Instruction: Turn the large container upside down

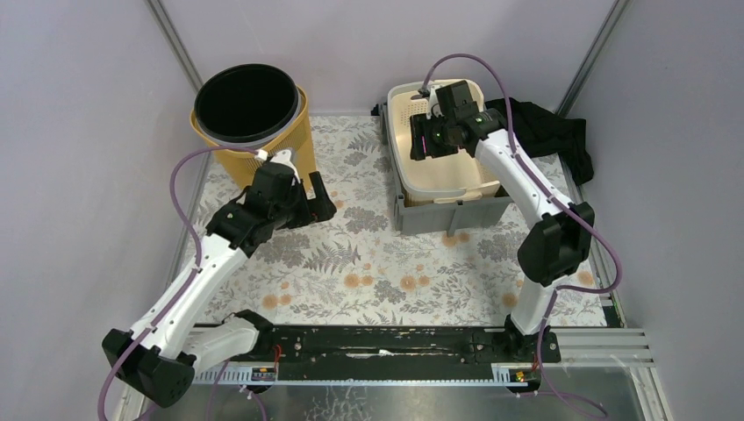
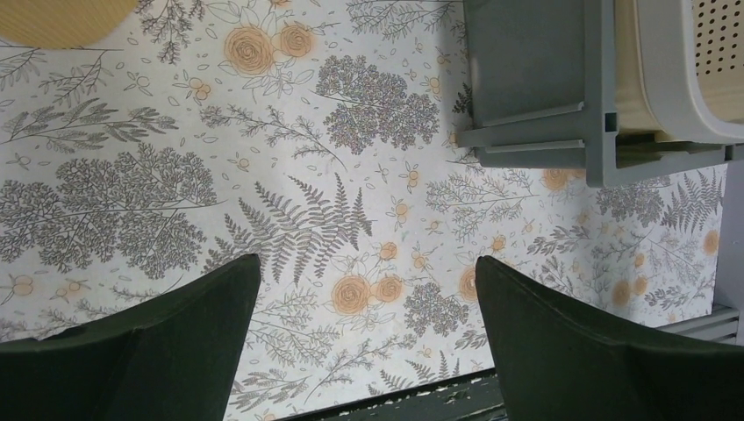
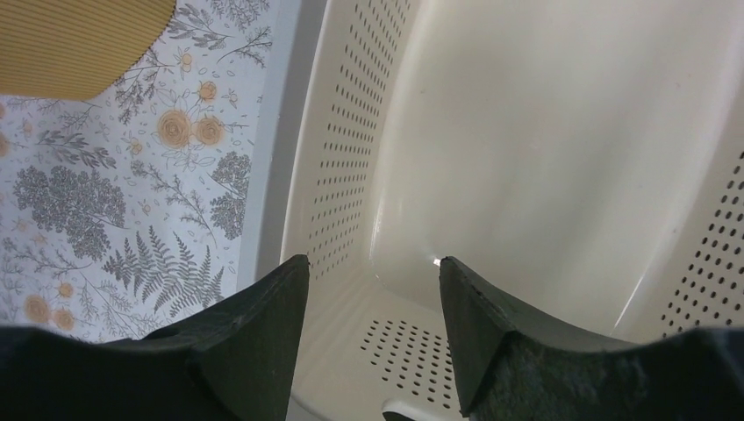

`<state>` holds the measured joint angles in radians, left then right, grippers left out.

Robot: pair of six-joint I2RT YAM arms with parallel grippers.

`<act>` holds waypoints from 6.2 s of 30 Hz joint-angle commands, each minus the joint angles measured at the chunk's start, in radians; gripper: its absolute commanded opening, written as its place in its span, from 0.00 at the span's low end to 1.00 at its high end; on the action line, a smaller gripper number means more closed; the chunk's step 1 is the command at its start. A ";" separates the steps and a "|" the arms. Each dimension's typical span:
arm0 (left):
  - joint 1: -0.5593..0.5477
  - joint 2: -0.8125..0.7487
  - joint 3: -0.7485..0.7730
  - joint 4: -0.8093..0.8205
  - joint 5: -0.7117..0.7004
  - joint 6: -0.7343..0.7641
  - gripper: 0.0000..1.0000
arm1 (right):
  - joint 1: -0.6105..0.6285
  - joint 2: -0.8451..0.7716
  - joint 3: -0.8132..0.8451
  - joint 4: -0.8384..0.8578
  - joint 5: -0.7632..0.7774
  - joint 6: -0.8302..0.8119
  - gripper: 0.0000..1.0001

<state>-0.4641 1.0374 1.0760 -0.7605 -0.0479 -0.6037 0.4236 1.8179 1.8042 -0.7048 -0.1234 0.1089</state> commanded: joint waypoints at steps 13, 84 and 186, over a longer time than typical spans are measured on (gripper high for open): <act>-0.005 0.145 0.083 0.191 0.079 0.040 1.00 | -0.185 0.092 0.245 -0.127 0.165 0.031 0.66; -0.064 0.132 0.062 0.201 0.095 0.044 1.00 | 0.185 0.009 -0.059 -0.118 0.292 -0.155 0.32; 0.033 -0.069 0.597 -0.248 -0.111 0.111 1.00 | 0.721 -0.519 0.134 -0.161 -0.044 -0.080 0.00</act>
<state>-0.4366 0.9703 1.6688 -1.0035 -0.1360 -0.5053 1.0615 1.3430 1.9244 -0.9985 -0.2493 0.0982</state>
